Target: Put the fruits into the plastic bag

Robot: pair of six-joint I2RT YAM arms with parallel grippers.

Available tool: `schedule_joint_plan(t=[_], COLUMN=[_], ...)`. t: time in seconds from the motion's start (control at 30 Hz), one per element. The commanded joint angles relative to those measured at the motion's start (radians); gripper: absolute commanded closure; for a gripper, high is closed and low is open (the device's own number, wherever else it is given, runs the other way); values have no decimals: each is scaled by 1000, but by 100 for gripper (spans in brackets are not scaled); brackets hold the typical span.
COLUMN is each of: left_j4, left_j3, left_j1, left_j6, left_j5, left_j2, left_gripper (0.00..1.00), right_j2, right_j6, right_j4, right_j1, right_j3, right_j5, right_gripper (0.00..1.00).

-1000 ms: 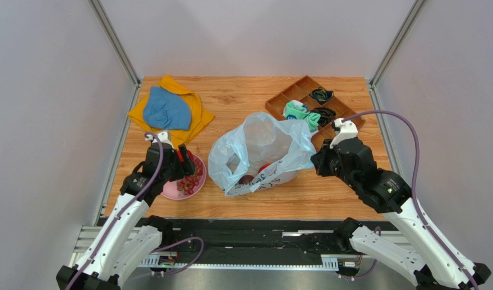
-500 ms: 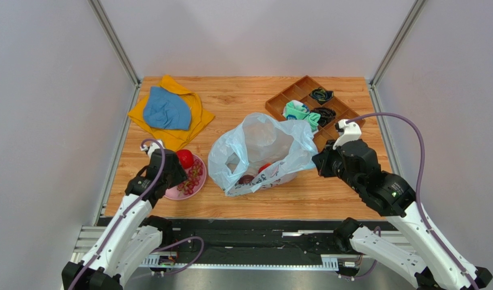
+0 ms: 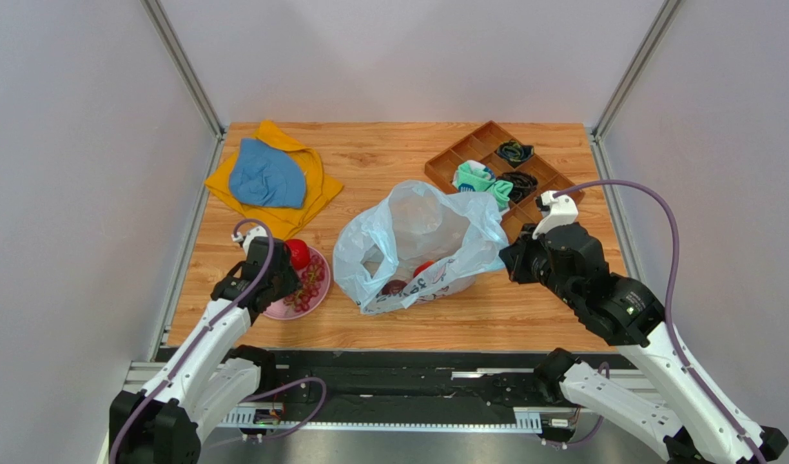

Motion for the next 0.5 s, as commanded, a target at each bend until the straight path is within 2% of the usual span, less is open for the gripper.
schedule_joint_plan(t=[0.0,0.23,0.47], left_j4=[72,95,86], left_j3=[-10,-12,-18], left_j1=[10,13,14], left_j6=[21,31,20], left_j5=[23,53,50], left_j2=[10,71,57], left_gripper=[48,50,55], right_j2=[-1,-6,-6], right_j6=[3,1,4], right_j4=[8,9,9], right_j1=[-1,-1,-1], right_j3=[6,8,2], right_j5=[5,5,6], right_gripper=[100,100,100])
